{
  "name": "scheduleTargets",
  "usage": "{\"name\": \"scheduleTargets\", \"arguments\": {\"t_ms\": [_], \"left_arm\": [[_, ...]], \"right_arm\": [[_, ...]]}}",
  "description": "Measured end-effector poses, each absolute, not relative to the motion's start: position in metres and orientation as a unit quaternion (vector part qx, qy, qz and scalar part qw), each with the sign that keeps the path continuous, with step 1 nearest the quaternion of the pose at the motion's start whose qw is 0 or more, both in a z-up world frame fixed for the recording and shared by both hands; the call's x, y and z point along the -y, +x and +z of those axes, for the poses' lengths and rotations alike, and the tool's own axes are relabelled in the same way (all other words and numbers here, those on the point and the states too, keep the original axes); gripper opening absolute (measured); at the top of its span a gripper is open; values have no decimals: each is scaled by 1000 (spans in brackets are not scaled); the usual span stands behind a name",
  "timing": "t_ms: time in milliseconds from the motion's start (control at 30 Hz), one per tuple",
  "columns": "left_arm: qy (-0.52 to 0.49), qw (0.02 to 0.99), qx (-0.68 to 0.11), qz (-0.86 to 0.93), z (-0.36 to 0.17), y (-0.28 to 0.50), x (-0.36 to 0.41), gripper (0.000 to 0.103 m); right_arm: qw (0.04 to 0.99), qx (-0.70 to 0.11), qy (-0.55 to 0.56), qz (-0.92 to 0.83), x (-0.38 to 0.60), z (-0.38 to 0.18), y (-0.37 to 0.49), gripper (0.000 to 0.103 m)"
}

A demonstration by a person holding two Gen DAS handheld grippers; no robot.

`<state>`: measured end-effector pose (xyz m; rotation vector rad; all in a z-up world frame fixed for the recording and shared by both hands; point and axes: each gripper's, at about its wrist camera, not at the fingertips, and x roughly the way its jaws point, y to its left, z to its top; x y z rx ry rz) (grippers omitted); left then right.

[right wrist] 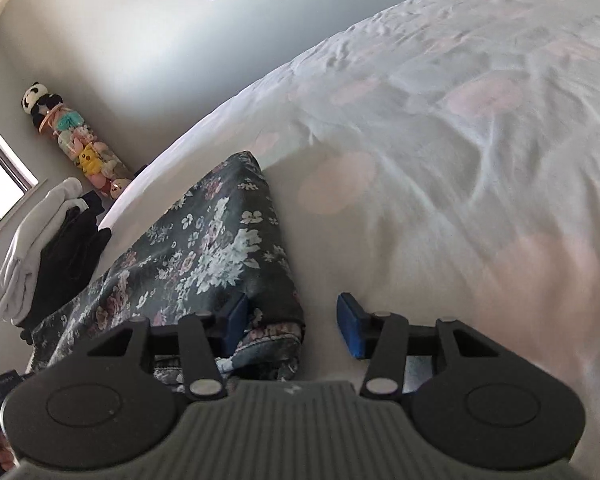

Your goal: Fold clothes

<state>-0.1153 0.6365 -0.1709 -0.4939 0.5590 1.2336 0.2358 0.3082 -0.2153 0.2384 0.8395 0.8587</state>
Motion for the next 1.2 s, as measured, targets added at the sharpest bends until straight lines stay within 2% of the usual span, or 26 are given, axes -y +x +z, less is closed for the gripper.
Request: {"name": "scheduleTargets", "arguments": {"t_ms": [67,233,500,567,667,800,867,933,1200], "left_arm": [[-268,741,-243,565,-171,-127,-639,87],[-421,702,-195,540,-187,-157,-650,88],[-452,698,-164,531,-197,-153,-654,89],[-447,702,-162,530,-199,-149,-653,82],[-443,714,-153,521,-201,-144,-653,59],[-434,725,-141,515,-201,-140,-652,36],[-407,736,-150,520,-197,-134,-648,30],[-378,746,-154,527,-190,-128,-642,25],[-368,752,-157,524,-162,-133,-613,19]], "right_arm": [[820,-393,113,402,-309,-214,234,53],[790,-422,219,386,-290,-222,248,54],[771,-429,245,403,-292,-228,251,53],[766,-430,248,409,-294,-230,251,49],[754,-437,259,416,-297,-235,253,37],[743,-443,278,417,-296,-239,256,28],[740,-443,285,419,-295,-238,256,19],[740,-435,289,424,-295,-233,253,15],[730,-397,331,448,-272,-185,241,10]]}}
